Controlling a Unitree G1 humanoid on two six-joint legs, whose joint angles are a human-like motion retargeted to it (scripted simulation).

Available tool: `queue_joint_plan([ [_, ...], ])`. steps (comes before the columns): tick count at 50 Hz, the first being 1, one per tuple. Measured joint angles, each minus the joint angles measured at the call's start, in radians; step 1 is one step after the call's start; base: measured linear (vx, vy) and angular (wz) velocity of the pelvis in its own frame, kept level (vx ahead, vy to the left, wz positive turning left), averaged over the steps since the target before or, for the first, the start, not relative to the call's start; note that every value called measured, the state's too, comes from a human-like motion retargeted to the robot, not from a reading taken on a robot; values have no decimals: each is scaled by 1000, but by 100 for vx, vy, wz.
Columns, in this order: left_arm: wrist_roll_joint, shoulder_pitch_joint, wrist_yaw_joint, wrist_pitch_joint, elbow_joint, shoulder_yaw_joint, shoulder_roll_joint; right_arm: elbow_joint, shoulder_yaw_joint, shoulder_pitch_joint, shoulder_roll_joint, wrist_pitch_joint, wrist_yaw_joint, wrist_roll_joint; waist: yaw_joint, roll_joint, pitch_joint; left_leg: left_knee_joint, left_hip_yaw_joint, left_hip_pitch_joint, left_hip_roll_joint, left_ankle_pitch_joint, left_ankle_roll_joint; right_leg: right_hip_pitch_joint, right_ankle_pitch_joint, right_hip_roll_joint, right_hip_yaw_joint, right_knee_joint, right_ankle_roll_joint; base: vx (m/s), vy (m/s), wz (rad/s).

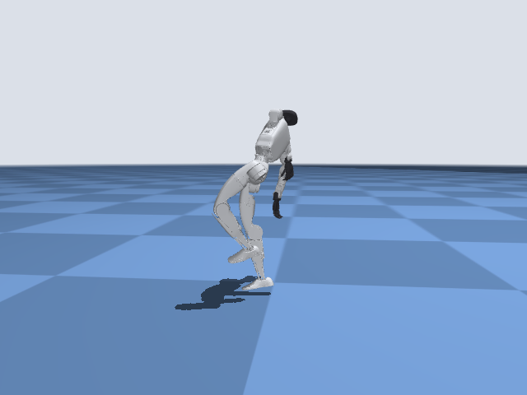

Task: In place motions

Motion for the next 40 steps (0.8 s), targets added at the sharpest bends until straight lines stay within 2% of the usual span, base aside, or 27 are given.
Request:
queue_joint_plan([
  [3,-1,0,17,15,37,0,0,-101,0,0,0,-28,3,16,47,4,9,106,48,-87,45,-22,6,-25,0,2,36,5,-14,-2,2,-55],
  [7,-25,0,33,25,55,0,0,-225,0,0,0,-54,8,46,83,9,15,91,62,-82,65,-16,-1,-58,-5,6,65,22,-21,0,0,-20],
  [12,-40,0,36,5,0,0,0,-311,0,0,0,-59,17,73,70,15,1,-138,10,71,32,22,-3,-70,-26,12,39,38,-7,3,0,39],
  [15,-44,0,22,-16,-48,0,0,-307,0,0,0,-48,20,100,35,18,-2,-386,-81,233,-30,45,-3,-56,-40,25,9,41,-1,17,-4,52],
  [18,-52,0,4,-41,-102,0,0,-278,0,0,0,-35,40,124,5,24,2,-681,-168,420,-50,56,36,-42,-54,60,-15,44,-1,16,-1,46],
  [20,-65,0,-8,-55,-129,0,0,-250,0,1,0,-25,56,124,-31,31,13,-885,-241,556,-55,58,98,-22,-69,89,-33,51,-1,16,3,46],
  [22,-76,0,-20,-66,-148,0,0,-224,0,1,0,-19,66,118,-76,40,24,-1074,-326,683,-70,-59,84,-5,-82,126,-52,60,-3,13,6,61],
  [23,-79,0,-26,-70,-156,0,0,-212,0,4,0,-17,69,116,-105,42,25,-1146,-318,741,-60,-121,84,6,-89,140,-68,63,-2,15,8,77],
  [25,-84,0,-41,-76,-166,0,0,-187,0,7,0,-14,73,111,-156,42,28,-1259,-289,820,-38,-226,154,34,-98,160,-92,61,3,18,9,72],
  [31,-67,0,-69,-98,-216,0,0,-167,0,1,0,-15,74,119,-219,35,12,-1350,-278,849,-9,-242,235,52,-77,167,-129,23,21,3,10,40],
  [40,-63,0,-74,-131,-275,0,0,-118,0,0,0,-26,54,89,-221,30,-28,-1363,-309,839,-28,-261,275,34,-72,169,-101,30,36,8,14,-6],
])
